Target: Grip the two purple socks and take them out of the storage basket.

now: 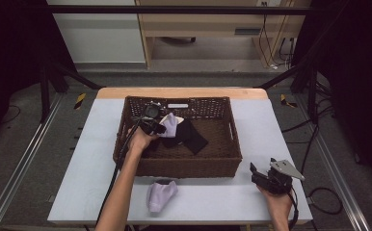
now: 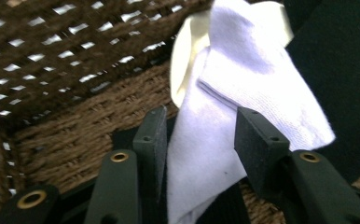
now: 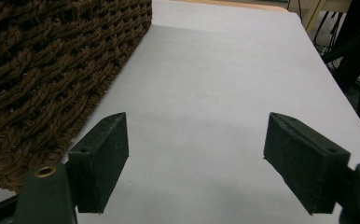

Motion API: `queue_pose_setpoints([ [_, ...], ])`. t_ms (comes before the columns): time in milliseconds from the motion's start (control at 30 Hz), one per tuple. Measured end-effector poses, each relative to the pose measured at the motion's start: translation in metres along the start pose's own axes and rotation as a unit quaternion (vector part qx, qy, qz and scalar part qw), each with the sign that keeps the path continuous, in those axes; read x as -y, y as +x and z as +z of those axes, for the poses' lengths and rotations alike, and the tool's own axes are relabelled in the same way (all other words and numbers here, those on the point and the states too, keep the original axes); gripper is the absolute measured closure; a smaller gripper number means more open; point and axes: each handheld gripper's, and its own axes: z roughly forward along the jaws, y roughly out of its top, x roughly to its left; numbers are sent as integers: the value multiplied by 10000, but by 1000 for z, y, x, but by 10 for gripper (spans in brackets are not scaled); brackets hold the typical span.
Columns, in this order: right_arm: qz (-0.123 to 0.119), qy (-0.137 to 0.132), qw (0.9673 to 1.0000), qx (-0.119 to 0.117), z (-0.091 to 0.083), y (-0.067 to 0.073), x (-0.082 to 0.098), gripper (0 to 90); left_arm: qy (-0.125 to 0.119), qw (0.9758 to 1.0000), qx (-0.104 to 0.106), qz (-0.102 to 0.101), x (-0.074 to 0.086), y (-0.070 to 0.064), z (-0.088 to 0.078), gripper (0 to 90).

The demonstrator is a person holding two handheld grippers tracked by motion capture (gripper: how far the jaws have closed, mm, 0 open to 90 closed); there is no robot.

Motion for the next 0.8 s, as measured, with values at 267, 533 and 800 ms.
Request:
queue_pose_setpoints([
  [267, 15, 9, 10000, -3, 0, 0, 0, 222, 579, 9982, 100, -70, 2, 0, 7, 634],
  [533, -3, 2, 10000, -6, 0, 0, 0, 222, 691, 9972, 196, -215, 1, 1, 3, 851],
  [800, -7, -19, 10000, 0, -1, 0, 0, 222, 350, 9987, 317, -184, -1, -1, -9, 867],
])
